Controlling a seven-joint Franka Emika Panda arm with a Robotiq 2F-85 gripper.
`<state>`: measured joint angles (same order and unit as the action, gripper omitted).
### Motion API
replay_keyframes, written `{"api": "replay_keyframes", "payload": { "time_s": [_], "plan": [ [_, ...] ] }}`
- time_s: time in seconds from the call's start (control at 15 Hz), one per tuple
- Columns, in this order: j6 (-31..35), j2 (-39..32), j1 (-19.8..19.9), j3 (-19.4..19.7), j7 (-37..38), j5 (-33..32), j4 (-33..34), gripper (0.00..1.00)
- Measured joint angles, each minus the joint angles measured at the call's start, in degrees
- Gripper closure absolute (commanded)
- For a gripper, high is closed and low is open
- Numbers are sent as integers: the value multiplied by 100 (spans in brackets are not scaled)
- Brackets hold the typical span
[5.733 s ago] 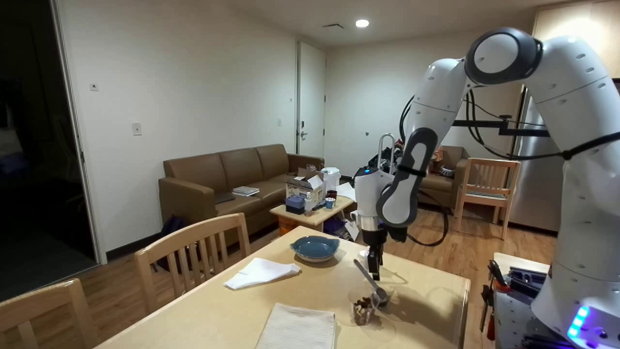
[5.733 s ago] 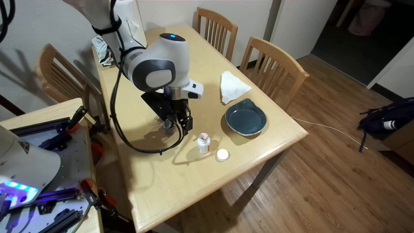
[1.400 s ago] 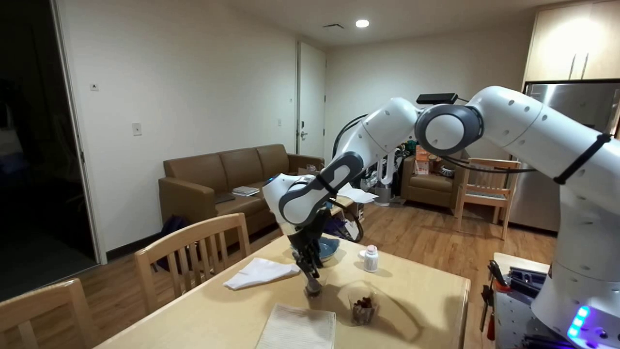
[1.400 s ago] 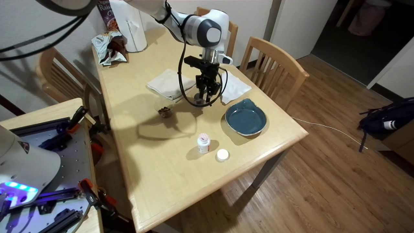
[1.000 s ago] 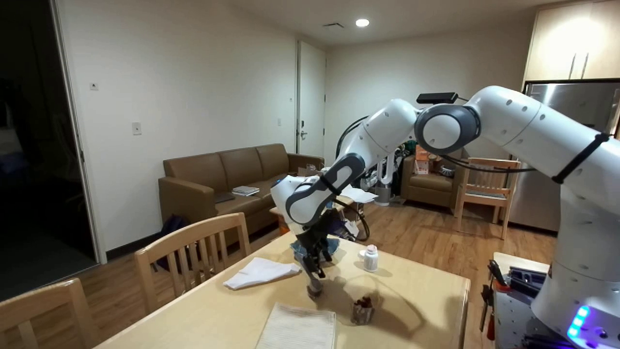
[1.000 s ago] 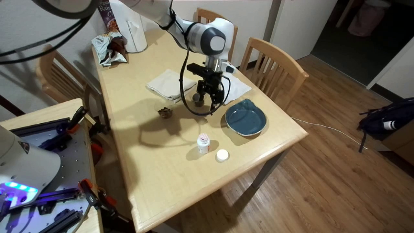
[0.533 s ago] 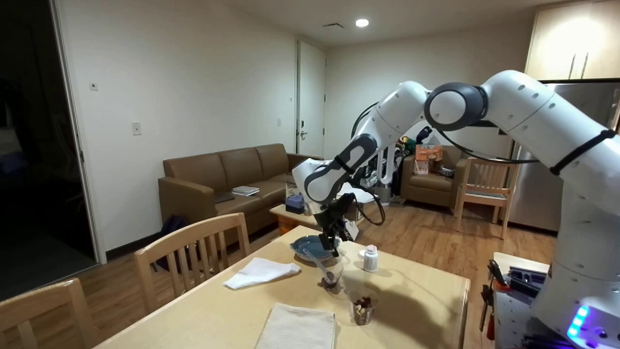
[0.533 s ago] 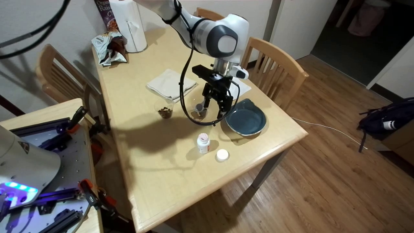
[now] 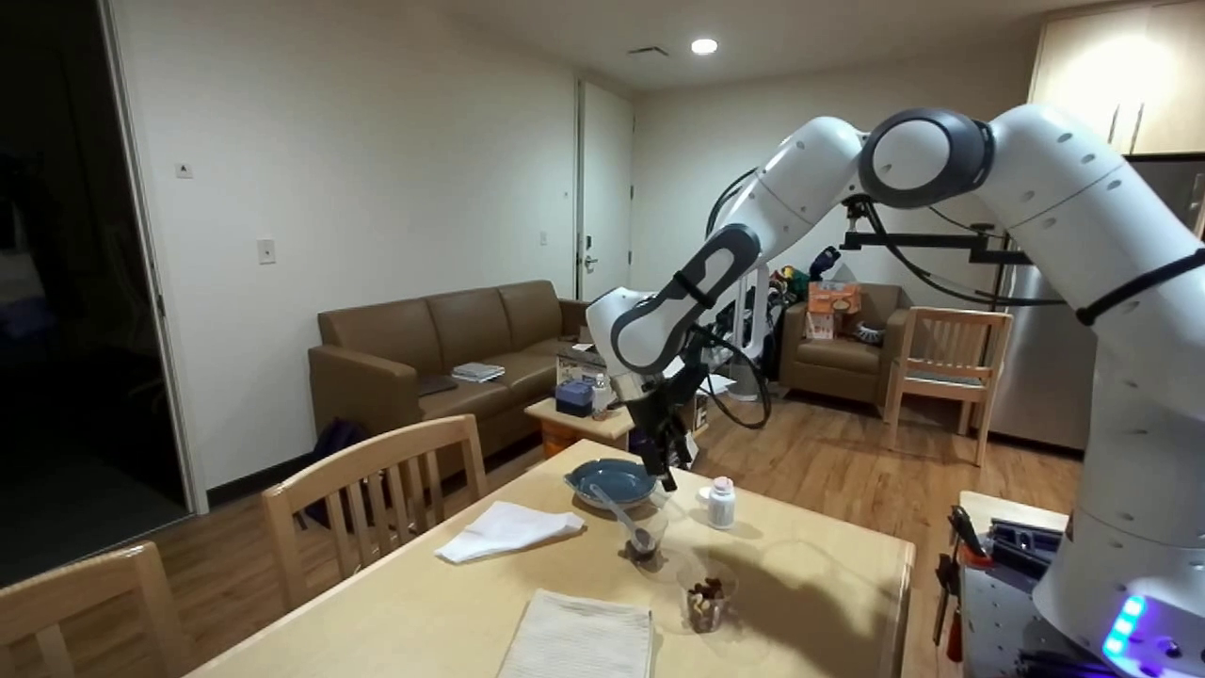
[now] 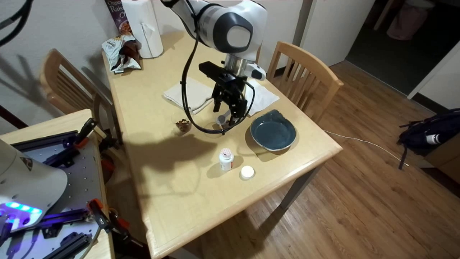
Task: Take the spoon from the bowl and put it in the cup, then move the two cups slightly forward
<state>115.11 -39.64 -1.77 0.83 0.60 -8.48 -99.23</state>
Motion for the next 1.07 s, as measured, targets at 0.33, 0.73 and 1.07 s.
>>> {"api": "replay_keyframes", "payload": {
  "time_s": [0.33,0.73,1.07],
  "plan": [
    [952,719,252,51,-88,39,-1351,0],
    [3563,1125,571,-104,-1081,39,-2895,0],
    [3915,1112,594,-143,-1233,39,-3097,0]
  ]
}}
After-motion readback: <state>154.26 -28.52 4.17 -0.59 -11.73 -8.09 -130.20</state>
